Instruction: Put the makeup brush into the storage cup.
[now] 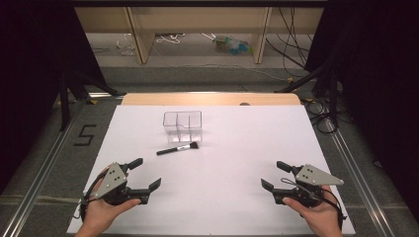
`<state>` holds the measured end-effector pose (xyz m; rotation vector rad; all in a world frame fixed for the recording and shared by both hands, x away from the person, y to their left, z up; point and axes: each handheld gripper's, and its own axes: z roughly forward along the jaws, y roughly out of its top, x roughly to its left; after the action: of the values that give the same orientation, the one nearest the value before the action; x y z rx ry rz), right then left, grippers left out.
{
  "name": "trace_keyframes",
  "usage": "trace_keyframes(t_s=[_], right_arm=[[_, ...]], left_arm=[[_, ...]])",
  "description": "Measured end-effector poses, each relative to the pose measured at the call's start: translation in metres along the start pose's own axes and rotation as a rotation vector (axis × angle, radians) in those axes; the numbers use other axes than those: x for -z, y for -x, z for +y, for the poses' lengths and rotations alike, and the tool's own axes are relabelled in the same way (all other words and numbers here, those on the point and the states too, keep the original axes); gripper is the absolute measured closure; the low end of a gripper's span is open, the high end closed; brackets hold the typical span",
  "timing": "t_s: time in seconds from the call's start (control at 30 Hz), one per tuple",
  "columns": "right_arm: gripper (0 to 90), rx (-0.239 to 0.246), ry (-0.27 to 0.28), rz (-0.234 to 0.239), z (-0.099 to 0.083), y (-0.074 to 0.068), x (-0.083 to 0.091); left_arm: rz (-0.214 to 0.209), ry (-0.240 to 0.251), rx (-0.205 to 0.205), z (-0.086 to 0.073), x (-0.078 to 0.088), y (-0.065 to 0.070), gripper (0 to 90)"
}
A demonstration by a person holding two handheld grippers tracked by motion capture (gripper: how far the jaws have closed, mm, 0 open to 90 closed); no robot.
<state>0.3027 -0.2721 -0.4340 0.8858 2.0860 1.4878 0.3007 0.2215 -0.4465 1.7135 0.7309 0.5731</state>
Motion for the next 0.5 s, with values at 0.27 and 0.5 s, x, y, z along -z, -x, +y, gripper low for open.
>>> trace_keyframes(t_s=[0.27, 0.5], right_arm=[[20.4, -0.001, -0.021, 0.006, 0.001, -0.002, 0.001], [20.5, 0.009, -0.027, -0.011, 0.001, -0.001, 0.001]], left_arm=[[0.012, -0.011, -0.024, 0.002, 0.000, 0.000, 12.2], [-0.003, -0.081, -0.073, 0.010, -0.011, -0.004, 15.2]])
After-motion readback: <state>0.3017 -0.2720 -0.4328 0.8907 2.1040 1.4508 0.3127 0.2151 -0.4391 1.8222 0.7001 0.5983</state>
